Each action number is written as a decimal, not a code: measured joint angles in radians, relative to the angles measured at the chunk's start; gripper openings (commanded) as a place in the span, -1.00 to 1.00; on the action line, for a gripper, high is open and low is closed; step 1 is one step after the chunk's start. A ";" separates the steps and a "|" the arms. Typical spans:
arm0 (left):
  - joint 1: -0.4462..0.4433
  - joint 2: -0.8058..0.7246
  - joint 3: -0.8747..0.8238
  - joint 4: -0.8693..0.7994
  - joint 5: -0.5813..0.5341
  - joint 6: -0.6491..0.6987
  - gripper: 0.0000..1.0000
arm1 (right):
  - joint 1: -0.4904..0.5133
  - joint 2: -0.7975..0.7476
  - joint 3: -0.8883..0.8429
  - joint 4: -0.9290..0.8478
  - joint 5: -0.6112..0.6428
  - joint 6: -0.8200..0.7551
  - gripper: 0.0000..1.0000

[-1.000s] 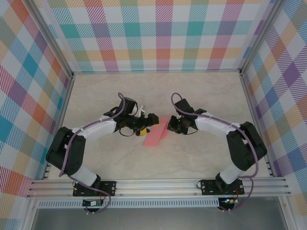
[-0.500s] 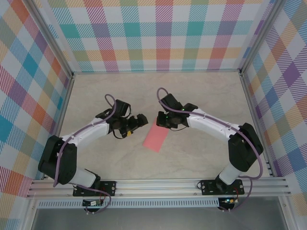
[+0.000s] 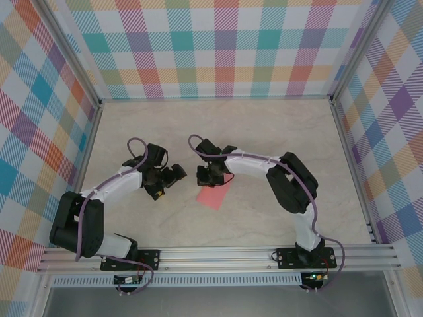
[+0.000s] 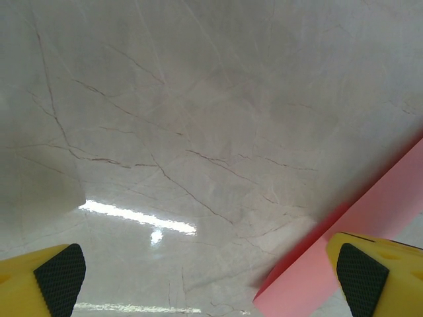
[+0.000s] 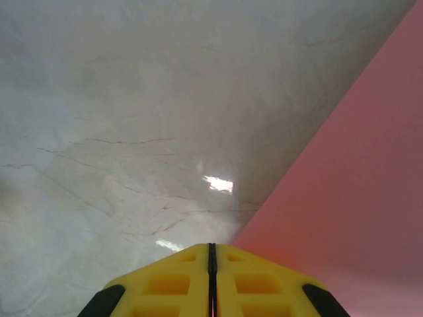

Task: Fold a paper plane with a square sheet of paper (pick it up from the middle)
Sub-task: Third fold the triangle at the center of the table.

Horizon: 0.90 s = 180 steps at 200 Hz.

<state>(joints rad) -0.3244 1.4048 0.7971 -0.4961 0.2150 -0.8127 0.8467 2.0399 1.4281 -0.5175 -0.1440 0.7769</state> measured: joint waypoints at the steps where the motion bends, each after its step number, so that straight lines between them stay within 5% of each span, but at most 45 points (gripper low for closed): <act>1: 0.000 0.000 0.000 0.000 0.000 0.000 1.00 | 0.000 0.002 0.000 0.000 -0.002 0.000 -0.82; 55: 0.000 0.000 0.000 0.001 0.013 -0.002 1.00 | 0.008 0.011 -0.022 0.000 -0.069 -0.052 -0.79; 121: 0.000 -0.006 -0.002 0.027 0.066 0.020 0.98 | 0.009 -0.117 -0.237 0.022 -0.124 -0.337 -0.71; 180: -0.039 -0.006 -0.005 0.147 0.171 0.023 0.57 | -0.005 -0.352 -0.332 0.020 -0.105 -0.313 -0.18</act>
<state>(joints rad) -0.3637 1.3991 0.7925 -0.3489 0.3859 -0.7902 0.8421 1.6878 1.0966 -0.4973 -0.2485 0.4637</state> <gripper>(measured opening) 0.820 0.356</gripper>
